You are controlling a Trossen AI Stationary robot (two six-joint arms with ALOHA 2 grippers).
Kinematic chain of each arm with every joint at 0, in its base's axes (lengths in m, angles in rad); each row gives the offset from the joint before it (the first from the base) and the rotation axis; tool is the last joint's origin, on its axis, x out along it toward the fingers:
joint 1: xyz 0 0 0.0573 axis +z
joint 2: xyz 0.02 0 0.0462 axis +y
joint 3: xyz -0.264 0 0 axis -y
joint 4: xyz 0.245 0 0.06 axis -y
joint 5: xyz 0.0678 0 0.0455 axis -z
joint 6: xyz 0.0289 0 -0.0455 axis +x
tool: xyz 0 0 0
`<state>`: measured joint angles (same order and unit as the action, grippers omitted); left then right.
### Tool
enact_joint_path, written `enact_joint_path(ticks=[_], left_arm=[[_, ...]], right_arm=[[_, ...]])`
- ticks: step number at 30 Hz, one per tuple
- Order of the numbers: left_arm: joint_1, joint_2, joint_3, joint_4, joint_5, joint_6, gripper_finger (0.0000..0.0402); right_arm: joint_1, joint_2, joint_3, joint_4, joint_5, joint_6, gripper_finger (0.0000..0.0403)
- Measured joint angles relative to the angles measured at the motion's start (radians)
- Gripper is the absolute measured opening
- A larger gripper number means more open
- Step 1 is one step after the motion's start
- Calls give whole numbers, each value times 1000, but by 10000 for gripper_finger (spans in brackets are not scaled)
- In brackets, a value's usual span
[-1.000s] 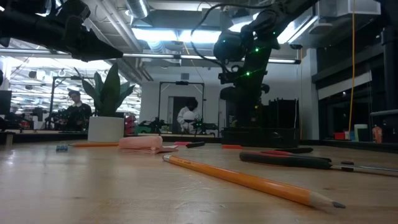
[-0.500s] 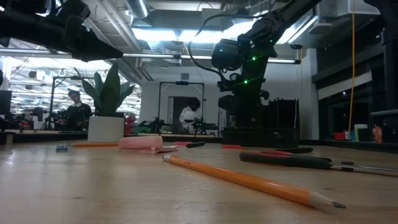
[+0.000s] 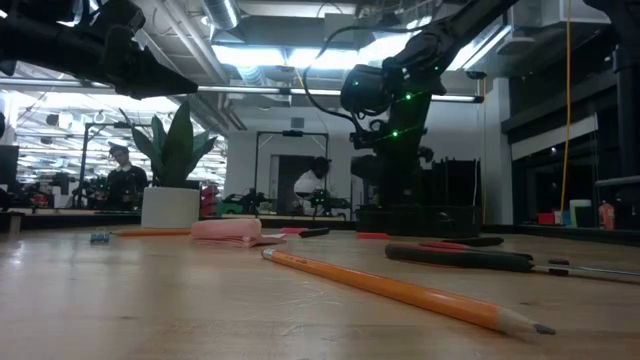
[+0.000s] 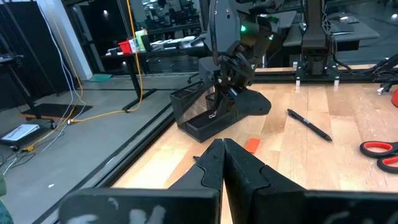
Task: Pick and place office supplies into organizer
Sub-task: Put the pink binder clip into the black desk organizer
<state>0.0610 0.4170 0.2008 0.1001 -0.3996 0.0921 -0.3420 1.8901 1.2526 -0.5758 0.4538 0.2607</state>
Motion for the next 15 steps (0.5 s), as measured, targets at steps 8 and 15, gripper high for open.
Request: enact_joint_path(ticks=[8,15], left_arm=[[0,0,0,0,0,0,4],[0,0,0,0,0,0,4]], right_arm=[[0,14,0,32,19,-2,48],[0,34,-1,41,40,0,48]])
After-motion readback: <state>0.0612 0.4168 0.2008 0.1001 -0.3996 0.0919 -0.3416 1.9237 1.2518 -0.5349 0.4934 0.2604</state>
